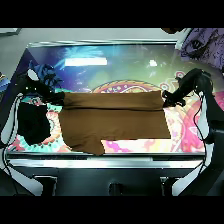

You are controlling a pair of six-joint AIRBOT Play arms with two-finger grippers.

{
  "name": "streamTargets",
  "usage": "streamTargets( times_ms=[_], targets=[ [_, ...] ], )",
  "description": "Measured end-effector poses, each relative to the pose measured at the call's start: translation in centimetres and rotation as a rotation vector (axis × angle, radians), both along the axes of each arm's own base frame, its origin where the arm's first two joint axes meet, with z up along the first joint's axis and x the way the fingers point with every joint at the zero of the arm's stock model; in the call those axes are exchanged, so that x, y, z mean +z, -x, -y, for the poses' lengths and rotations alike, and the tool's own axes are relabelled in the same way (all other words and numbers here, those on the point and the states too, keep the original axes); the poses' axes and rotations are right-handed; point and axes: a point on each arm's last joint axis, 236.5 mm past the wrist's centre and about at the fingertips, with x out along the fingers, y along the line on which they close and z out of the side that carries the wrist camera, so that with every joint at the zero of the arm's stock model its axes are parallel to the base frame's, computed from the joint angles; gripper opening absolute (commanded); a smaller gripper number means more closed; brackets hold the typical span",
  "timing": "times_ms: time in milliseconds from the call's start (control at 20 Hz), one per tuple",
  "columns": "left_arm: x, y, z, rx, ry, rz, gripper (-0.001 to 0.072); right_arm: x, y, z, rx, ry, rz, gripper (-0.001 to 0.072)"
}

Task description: Fold the clothes and pants, and hang the long-sleeved shirts on hangers.

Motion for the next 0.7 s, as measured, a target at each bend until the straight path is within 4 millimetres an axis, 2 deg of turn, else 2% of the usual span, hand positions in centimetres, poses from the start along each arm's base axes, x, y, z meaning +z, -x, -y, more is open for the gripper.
streamTargets(
  times_ms=[50,100,150,300,400,500,600,700],
  targets=[
    [-0.2,0.3,-0.1,0.000,-0.004,-0.013,0.0206,-0.6,0.6,-0.1,0.000,-0.005,-0.024,0.0169],
    [-0.5,0.5,-0.2,0.000,-0.010,-0.023,0.0413,-1.0,1.1,-0.2,-0.001,-0.008,-0.044,0.0343],
    [-0.6,0.6,-0.2,0.007,-0.014,-0.029,0.0591,-1.4,1.6,-0.2,-0.001,-0.009,-0.060,0.0460],
    [0.0,0.2,-0.5,0.035,-0.012,-0.011,0.0613,-0.9,2.0,-0.2,0.011,-0.013,-0.055,0.0461],
    [1.7,-0.2,-1.9,0.076,-0.021,0.025,0.0614,1.0,1.8,0.7,0.012,-0.003,-0.006,0.0458],
    [4.2,0.4,-4.0,0.137,-0.025,0.064,0.0613,3.5,1.7,2.5,-0.009,0.004,0.068,0.0458],
    [5.7,3.0,-6.4,0.210,-0.031,0.066,0.0613,5.6,2.6,4.8,-0.064,-0.006,0.123,0.0458],
    [6.0,7.3,-7.2,0.289,0.008,0.049,0.0613,6.4,4.6,6.8,-0.132,-0.028,0.140,0.0458]
  ],
)
